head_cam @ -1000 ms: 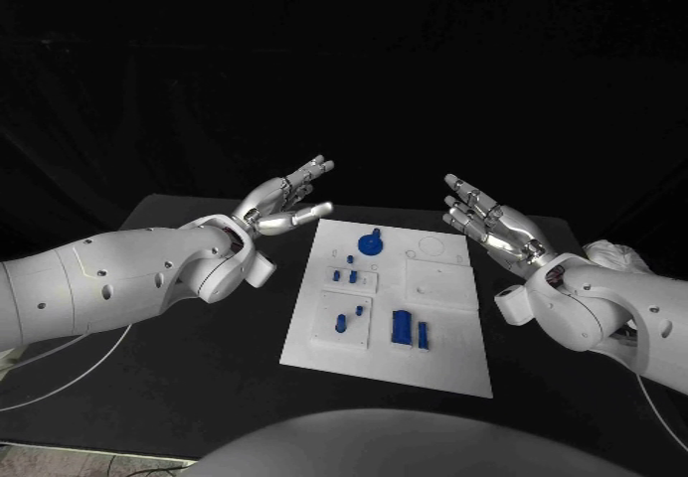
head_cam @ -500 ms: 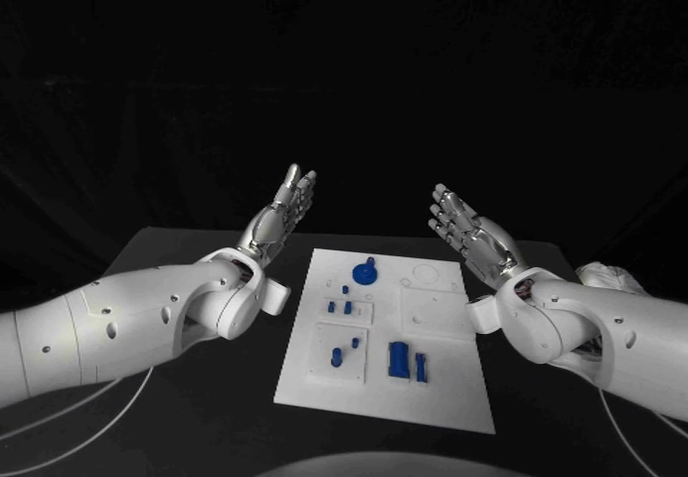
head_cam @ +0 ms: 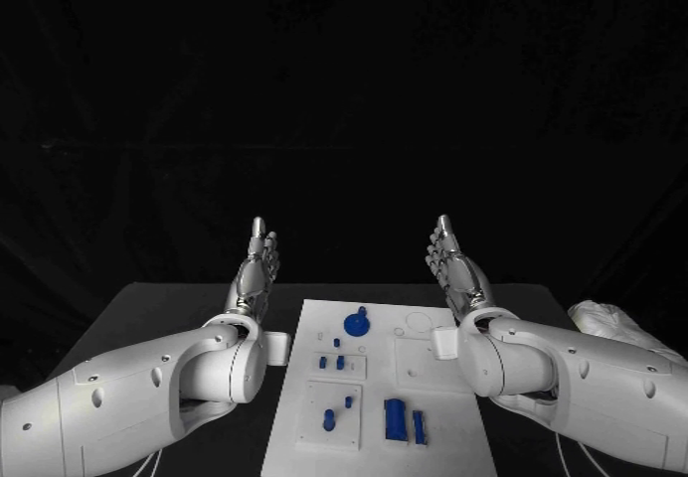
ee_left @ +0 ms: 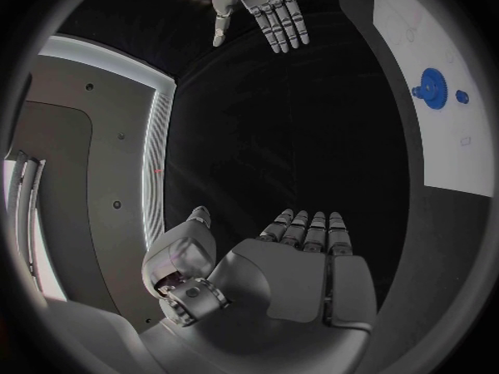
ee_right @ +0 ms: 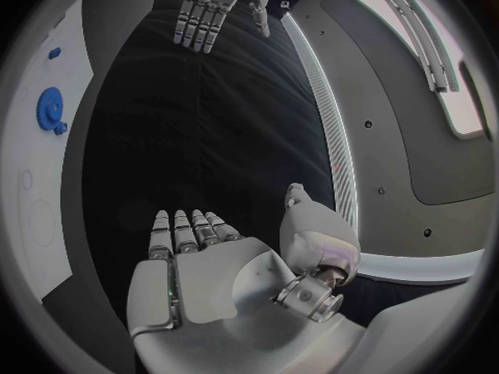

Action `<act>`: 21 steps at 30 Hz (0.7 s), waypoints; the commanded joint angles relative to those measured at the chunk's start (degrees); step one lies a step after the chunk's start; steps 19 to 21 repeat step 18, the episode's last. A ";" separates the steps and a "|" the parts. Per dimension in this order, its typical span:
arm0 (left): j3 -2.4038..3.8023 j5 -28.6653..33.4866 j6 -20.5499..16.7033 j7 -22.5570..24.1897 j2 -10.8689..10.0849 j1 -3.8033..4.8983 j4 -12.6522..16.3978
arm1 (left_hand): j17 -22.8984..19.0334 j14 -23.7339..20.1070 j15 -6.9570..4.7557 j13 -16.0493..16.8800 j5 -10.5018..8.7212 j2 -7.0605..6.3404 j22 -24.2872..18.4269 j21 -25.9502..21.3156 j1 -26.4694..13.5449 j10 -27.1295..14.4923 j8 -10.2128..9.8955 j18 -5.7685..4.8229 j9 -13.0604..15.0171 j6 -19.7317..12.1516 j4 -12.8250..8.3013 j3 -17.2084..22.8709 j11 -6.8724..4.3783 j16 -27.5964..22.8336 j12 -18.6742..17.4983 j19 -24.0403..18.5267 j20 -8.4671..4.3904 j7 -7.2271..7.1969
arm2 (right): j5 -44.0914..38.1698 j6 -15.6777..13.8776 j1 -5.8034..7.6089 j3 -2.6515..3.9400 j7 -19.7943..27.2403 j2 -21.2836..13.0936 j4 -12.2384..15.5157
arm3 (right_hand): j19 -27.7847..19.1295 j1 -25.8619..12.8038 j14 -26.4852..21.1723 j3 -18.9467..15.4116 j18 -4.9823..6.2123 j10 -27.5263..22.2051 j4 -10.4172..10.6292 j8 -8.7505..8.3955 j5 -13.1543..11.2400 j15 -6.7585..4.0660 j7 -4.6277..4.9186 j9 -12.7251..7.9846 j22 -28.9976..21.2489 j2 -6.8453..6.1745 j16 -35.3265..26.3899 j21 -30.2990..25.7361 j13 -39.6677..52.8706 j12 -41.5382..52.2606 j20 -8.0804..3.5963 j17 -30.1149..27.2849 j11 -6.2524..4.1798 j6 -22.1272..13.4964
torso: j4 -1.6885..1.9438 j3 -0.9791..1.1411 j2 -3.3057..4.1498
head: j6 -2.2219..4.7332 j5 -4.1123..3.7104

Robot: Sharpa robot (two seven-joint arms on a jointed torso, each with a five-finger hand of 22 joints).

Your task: Assemble the parts on the task board

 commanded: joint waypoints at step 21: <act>0.09 2.83 -2.89 0.37 0.13 0.00 0.19 | -0.08 -0.03 -0.51 -0.05 -0.15 0.00 -0.06 -0.20 -0.43 -0.01 -0.18 -0.38 -0.07 -0.29 -0.20 0.05 0.31 -0.20 -0.19 -0.01 -0.18 0.03 | 2.38 -3.97 -0.07 0.05 -0.21 0.06 0.10 | 0.01 -13.39 0.01 2.76 -0.78 0.10 -2.58 -0.41 -0.44 -0.49 0.11 -0.07 -0.07 -0.25 -0.16 -0.22 -0.09 -0.20 -1.72 -0.10 0.60 -0.71 | 0.08 0.04 0.16 | 0.44 -0.13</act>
